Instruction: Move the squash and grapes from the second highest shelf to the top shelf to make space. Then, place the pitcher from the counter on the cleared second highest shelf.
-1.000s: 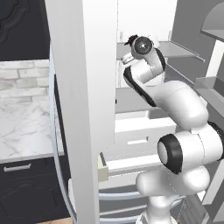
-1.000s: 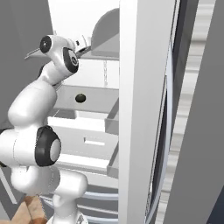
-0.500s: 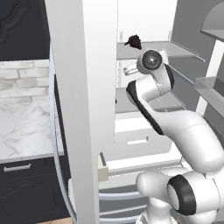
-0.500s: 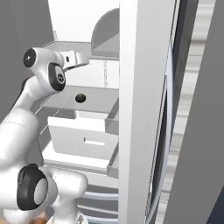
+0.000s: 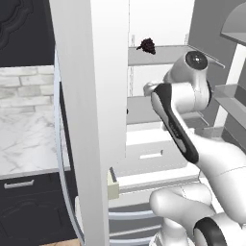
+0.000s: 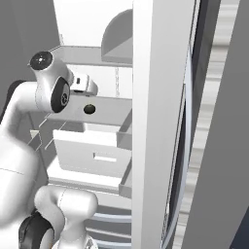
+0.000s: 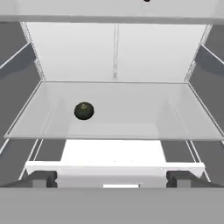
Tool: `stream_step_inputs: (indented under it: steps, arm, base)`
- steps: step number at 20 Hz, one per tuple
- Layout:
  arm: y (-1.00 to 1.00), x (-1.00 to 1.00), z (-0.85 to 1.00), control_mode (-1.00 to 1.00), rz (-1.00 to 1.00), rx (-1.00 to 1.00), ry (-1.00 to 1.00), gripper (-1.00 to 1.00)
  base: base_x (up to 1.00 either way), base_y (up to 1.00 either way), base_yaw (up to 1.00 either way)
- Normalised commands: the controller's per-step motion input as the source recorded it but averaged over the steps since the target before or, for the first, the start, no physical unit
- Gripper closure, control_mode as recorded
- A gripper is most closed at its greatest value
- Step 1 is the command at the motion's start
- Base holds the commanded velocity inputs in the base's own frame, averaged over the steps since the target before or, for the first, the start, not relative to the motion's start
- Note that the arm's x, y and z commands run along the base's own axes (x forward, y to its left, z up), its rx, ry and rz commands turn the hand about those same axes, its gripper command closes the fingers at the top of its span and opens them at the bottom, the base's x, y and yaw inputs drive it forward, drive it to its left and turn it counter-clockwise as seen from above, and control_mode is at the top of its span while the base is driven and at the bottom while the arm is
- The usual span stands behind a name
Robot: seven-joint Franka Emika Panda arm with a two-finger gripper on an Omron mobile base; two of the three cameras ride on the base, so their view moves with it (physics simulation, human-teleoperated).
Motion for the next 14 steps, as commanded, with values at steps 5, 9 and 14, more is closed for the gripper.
stream_step_inputs:
  steps: [5,9,14]
  arm:
    - [0.23,0.09,-0.68,-1.0,0.03,0.19,0.33,-1.0]
    - [0.18,0.36,-0.33,-1.0,0.05,0.13,0.21,-1.0]
    - [0.19,0.37,-0.28,-1.0,0.04,0.01,0.14,-1.0]
  base:
    - [0.0,0.0,0.0]
    - [0.0,0.0,0.0]
    - [0.0,0.0,0.0]
